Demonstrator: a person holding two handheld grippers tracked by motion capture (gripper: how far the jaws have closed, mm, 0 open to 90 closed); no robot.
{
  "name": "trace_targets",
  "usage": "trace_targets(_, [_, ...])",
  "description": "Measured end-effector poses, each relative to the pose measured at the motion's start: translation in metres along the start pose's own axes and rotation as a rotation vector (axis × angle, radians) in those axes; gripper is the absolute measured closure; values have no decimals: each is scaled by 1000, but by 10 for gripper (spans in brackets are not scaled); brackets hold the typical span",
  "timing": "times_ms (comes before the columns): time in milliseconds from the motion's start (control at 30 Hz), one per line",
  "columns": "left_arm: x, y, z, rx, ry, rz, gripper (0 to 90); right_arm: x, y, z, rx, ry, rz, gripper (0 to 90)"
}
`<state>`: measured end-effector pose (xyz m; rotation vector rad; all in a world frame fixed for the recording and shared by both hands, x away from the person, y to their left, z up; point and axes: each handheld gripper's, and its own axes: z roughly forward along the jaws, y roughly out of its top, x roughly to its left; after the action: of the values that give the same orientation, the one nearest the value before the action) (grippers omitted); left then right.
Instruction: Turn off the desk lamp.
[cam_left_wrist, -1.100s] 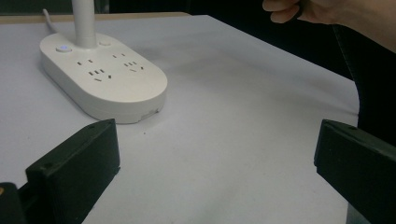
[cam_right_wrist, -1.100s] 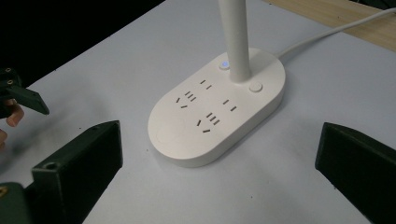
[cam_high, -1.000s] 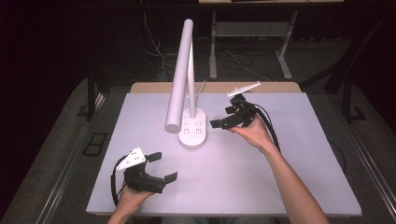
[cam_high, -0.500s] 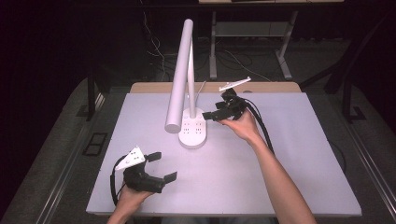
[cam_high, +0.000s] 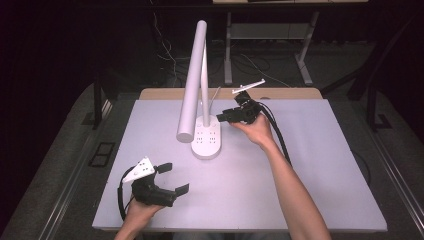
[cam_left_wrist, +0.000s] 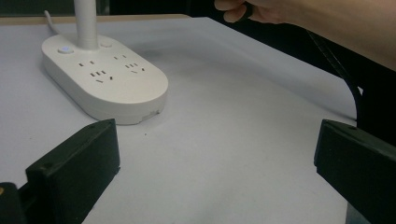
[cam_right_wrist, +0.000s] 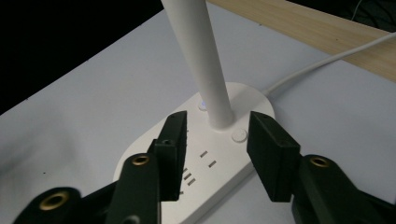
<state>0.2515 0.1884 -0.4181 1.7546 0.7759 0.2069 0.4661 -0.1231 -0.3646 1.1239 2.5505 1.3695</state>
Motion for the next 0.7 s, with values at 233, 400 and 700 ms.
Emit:
trace_targets(233, [0,0,0,-6,0,-7,0,-9,-3,12,-3,38,34,812])
trace_targets(400, [0,0,-1,-7,0,-6,0,-13,-5,22,16,53,47,885])
trace_targets(700, [2,0,-3,-16,3,-13,0,-18,-8,39,21,33,63,900])
